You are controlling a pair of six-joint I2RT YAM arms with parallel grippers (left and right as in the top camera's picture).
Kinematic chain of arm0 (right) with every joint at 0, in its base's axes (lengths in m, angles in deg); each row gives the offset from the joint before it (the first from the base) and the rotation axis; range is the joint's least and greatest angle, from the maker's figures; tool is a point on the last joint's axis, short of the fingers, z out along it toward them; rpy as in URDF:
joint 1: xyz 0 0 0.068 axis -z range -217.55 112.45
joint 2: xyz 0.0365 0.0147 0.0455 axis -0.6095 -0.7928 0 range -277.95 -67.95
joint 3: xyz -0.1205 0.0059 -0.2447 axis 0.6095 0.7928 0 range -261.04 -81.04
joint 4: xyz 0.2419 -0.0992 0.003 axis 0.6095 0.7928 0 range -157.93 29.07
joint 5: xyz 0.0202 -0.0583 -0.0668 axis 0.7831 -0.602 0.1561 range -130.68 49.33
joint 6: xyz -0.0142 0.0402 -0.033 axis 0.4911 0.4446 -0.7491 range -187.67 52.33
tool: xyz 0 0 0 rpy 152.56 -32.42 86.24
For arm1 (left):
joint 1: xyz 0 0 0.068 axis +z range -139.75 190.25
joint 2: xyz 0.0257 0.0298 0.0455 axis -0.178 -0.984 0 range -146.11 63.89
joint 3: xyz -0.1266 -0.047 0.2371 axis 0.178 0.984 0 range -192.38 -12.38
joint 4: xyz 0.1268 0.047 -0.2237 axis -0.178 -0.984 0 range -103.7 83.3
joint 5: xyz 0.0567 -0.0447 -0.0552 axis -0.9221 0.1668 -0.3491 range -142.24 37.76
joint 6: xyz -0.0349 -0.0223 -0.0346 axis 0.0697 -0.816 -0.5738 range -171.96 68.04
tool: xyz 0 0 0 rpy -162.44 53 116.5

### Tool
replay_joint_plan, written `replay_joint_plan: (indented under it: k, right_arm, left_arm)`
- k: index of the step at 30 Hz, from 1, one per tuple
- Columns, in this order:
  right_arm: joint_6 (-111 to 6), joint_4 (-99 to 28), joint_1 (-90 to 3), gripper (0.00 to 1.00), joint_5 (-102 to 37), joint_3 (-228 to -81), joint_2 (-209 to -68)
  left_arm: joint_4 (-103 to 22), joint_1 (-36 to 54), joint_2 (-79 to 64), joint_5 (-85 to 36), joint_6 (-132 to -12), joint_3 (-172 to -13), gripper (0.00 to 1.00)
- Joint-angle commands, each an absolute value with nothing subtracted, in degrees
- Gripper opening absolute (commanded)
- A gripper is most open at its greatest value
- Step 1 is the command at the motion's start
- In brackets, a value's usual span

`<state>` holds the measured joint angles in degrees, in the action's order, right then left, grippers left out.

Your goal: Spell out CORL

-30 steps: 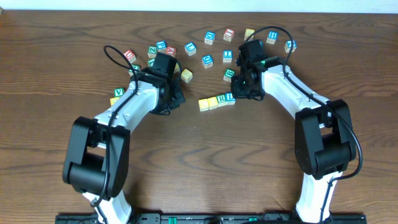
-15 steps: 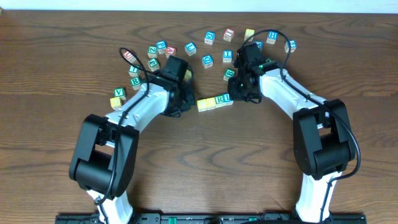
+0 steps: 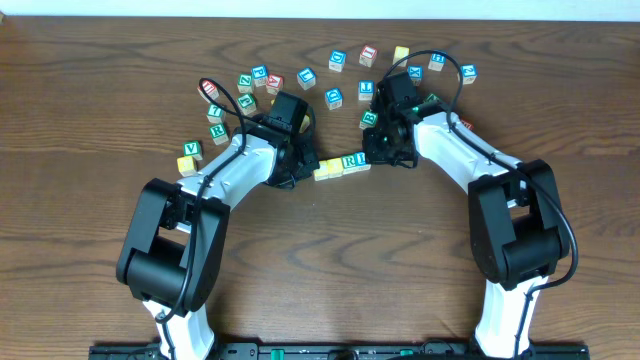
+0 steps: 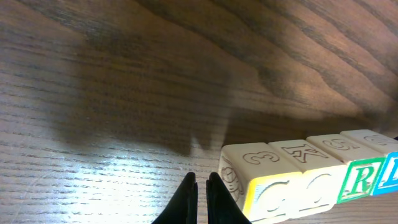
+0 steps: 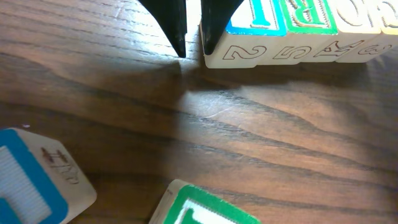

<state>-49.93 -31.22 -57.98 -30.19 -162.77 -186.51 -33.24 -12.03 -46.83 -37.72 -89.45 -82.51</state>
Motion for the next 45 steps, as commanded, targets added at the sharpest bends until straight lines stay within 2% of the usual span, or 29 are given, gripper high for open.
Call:
replay_joint_plan:
  k: [1, 45]
  right_arm:
    - [-47.9, -30.72, -58.89, 0.04, -29.71, -162.51, -185.33]
    - [-44.45, -29.54, -62.02, 0.04, -29.56, -162.49, -185.33]
  left_arm:
    - [-32.94, -12.19, -47.57, -37.63, -89.59, -82.7, 0.08]
    - [-28.33, -12.23, -47.6, -37.74, -87.82, -82.7, 0.07]
